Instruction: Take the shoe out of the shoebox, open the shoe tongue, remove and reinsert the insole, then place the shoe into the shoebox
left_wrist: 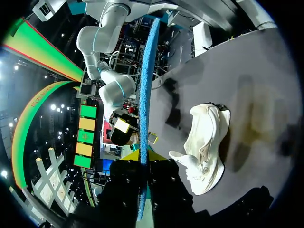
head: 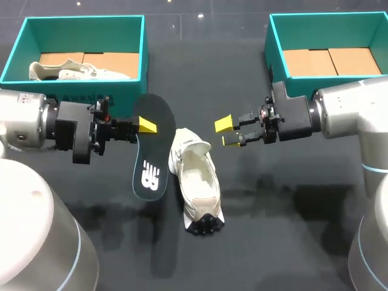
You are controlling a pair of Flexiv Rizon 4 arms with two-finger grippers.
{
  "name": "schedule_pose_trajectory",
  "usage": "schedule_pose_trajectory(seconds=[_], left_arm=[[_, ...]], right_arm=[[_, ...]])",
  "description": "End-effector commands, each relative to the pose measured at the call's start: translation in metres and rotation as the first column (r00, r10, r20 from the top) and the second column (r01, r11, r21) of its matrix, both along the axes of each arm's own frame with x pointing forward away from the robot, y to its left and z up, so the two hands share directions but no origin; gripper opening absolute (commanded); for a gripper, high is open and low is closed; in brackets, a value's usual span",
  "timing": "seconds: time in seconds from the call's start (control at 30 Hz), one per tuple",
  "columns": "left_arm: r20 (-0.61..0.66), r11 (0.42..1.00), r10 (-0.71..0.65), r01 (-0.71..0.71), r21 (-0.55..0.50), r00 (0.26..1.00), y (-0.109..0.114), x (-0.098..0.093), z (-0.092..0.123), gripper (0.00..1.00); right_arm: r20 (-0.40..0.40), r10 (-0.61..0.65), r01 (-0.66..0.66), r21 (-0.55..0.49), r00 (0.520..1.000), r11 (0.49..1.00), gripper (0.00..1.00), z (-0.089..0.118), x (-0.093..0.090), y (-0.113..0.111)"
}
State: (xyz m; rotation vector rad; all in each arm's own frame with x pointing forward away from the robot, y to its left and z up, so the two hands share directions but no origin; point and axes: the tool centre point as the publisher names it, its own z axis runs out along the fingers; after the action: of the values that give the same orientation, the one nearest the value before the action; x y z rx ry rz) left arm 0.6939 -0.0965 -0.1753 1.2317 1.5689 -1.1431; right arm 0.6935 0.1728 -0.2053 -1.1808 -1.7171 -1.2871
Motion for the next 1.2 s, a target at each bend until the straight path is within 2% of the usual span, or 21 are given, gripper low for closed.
schedule_pose_trajectory(seconds=[0.03,0.13,0.87,0.93,1.07,1.2], left_arm=[[-0.013,1.0,0.003,-0.002,0.028,1.0,0.006,-0.013,0.006,0.0],[-0.027,0.998,-0.024,0.026,0.049,0.999,0.007,-0.018,0.006,0.0],[-0.035,0.998,-0.02,0.022,0.062,0.999,0.007,-0.018,0.006,0.0],[-0.051,0.999,-0.007,0.009,0.044,0.999,0.005,-0.032,0.005,0.0],[-0.067,0.999,0.018,-0.015,0.043,0.998,0.001,-0.063,0.007,0.0],[-0.109,0.998,0.032,-0.026,0.054,0.994,-0.004,-0.087,0.004,0.0]], right_arm=[[0.026,0.052,-0.049,-0.097,0.998,0.994,1.0,0.007,-0.005,-0.006],[0.049,0.084,-0.075,-0.153,0.995,0.985,1.0,0.002,-0.007,-0.006],[0.049,0.084,-0.075,-0.153,0.995,0.985,1.0,0.002,-0.007,-0.006],[0.065,0.137,-0.121,-0.206,0.988,0.971,1.0,-0.001,-0.015,-0.011],[0.133,0.212,-0.18,-0.22,0.968,0.959,1.0,-0.007,-0.03,-0.022],[0.176,0.254,-0.197,-0.287,0.951,0.937,1.0,-0.012,-0.039,-0.036]])
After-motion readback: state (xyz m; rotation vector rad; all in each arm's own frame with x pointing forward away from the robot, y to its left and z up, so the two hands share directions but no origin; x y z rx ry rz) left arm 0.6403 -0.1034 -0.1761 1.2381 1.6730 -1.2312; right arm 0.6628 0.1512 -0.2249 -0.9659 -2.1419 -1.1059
